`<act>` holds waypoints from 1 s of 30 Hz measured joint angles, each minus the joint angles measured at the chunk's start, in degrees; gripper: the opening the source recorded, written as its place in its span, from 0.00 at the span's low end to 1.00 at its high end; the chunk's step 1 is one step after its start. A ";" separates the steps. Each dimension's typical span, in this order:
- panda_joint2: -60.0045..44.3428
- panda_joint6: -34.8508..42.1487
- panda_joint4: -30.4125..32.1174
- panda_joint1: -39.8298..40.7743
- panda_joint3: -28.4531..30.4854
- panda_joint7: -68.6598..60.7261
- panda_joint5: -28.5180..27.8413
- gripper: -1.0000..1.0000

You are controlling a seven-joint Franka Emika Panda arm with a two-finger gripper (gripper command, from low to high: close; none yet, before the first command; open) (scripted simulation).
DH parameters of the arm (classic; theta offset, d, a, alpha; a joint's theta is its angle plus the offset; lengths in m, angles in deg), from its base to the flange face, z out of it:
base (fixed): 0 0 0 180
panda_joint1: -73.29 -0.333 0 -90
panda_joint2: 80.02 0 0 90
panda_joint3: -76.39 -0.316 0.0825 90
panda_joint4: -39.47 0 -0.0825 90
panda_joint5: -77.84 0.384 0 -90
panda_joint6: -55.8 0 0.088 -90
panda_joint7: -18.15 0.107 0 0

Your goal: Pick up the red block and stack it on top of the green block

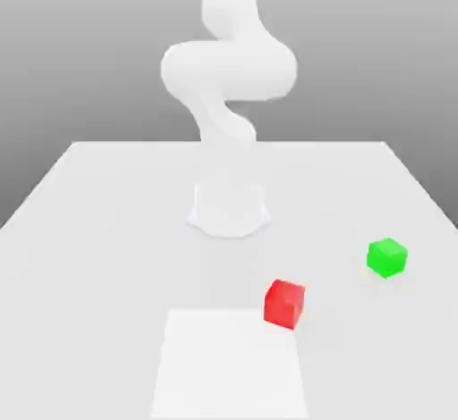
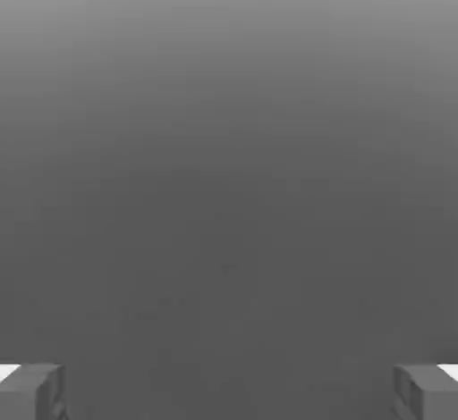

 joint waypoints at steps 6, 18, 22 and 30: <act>-10.54 -8.20 10.37 -5.04 0.33 -11.94 -1.93 0.50; -33.93 -26.46 32.14 -16.20 3.69 -41.44 -1.09 0.50; -41.92 -33.21 32.53 -17.00 3.53 -44.25 0.49 0.50; -51.73 -41.62 31.34 -15.31 1.19 -46.10 2.80 0.00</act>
